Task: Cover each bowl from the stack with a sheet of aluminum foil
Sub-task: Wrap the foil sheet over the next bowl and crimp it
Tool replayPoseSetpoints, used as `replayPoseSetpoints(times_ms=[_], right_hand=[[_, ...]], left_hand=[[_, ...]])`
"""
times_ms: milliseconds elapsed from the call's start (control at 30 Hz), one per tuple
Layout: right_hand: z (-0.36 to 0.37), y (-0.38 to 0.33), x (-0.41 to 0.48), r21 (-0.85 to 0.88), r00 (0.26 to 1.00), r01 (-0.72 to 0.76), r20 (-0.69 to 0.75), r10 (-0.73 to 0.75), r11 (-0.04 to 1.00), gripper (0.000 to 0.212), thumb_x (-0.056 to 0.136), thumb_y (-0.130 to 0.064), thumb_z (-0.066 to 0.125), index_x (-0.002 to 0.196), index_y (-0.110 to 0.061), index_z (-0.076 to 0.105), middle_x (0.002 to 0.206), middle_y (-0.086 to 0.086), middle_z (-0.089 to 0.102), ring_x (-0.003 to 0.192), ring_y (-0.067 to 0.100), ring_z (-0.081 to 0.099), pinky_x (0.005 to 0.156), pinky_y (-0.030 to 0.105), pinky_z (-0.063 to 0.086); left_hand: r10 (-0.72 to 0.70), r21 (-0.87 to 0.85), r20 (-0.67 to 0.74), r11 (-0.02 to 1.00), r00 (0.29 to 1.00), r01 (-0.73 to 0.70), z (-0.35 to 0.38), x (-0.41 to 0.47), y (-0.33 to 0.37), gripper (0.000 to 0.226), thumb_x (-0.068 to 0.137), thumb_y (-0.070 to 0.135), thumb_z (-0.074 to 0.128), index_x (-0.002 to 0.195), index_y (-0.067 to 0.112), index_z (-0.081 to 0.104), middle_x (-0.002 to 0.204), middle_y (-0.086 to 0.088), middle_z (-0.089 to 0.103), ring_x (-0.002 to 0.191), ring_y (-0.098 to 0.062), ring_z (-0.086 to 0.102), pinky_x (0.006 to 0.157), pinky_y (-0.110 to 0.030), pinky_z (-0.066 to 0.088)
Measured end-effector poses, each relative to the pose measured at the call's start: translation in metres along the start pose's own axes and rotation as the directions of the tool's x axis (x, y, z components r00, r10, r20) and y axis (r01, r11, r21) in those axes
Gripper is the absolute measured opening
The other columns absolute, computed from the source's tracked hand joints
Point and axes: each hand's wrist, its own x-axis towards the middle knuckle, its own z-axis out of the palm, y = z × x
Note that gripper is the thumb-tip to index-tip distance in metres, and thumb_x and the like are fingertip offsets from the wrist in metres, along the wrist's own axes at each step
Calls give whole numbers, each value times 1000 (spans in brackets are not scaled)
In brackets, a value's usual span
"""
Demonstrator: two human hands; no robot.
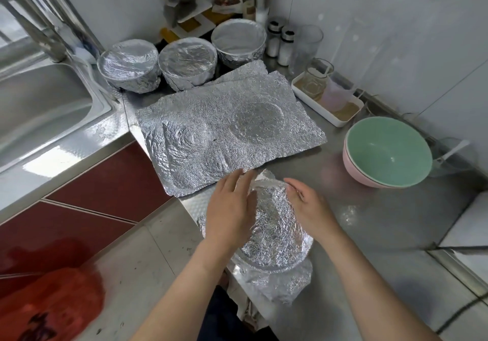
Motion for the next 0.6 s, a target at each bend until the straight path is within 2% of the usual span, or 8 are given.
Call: replayPoseSetpoints(times_ms=[67, 133, 233, 300, 367, 500, 600], right_hand=[[4, 1, -1, -17, 1000, 12, -18, -12, 1000, 39, 103, -29, 39, 137, -15, 51, 121, -2, 62, 106, 9, 56, 78, 13, 35], [7, 3, -4, 3, 998, 19, -65, -19, 1000, 34, 103, -23, 39, 132, -14, 55, 106, -3, 65, 90, 11, 57, 69, 14, 36], [12, 6, -11, 38, 987, -3, -160, 9, 999, 32, 103, -17, 39, 126, -12, 60, 107, -2, 66, 92, 13, 57, 75, 16, 37], [16, 9, -17, 103, 972, -34, -230, 57, 994, 33, 102, -14, 39, 126, -8, 60, 106, -1, 65, 93, 14, 57, 79, 19, 39], [20, 9, -23, 161, 948, -61, -298, 107, 985, 32, 102, -10, 39, 125, -5, 60, 103, -2, 62, 92, 12, 55, 78, 16, 37], [15, 4, -28, 143, 939, -62, -327, 106, 988, 26, 99, -11, 42, 114, -7, 63, 93, -3, 62, 84, 12, 53, 68, 16, 33], [5, -3, -16, 85, 962, -46, -264, 67, 995, 24, 99, -18, 44, 110, -9, 64, 77, -4, 57, 69, 13, 49, 60, 23, 32]], left_hand=[[-23, 41, -14, 999, 1000, 23, 4, -14, 2, 51, 100, 35, 39, 146, 13, 39, 148, -11, 43, 138, -33, 36, 113, -47, 32], [-56, 5, -34, 998, 998, 56, 9, -23, 5, 50, 102, 30, 41, 147, 10, 37, 150, -12, 40, 139, -31, 33, 116, -42, 25], [-89, -67, -7, 994, 996, 88, 12, -21, 10, 48, 103, 28, 38, 149, 12, 35, 152, -10, 38, 141, -28, 31, 118, -40, 23], [-47, -24, -11, 999, 999, 47, 15, -14, 11, 50, 104, 33, 31, 149, 13, 35, 152, -10, 38, 142, -28, 32, 117, -35, 18], [-13, 47, -12, 999, 1000, 14, 17, -5, 10, 49, 104, 32, 30, 149, 13, 35, 152, -11, 38, 142, -28, 33, 118, -33, 14], [6, 134, -18, 991, 1000, -4, 24, -2, 9, 50, 104, 33, 32, 150, 15, 34, 150, -14, 41, 140, -32, 36, 116, -46, 30], [20, 147, 4, 989, 1000, -20, 28, -5, 7, 52, 103, 34, 33, 151, 17, 28, 153, -12, 37, 142, -30, 33, 116, -45, 29]])
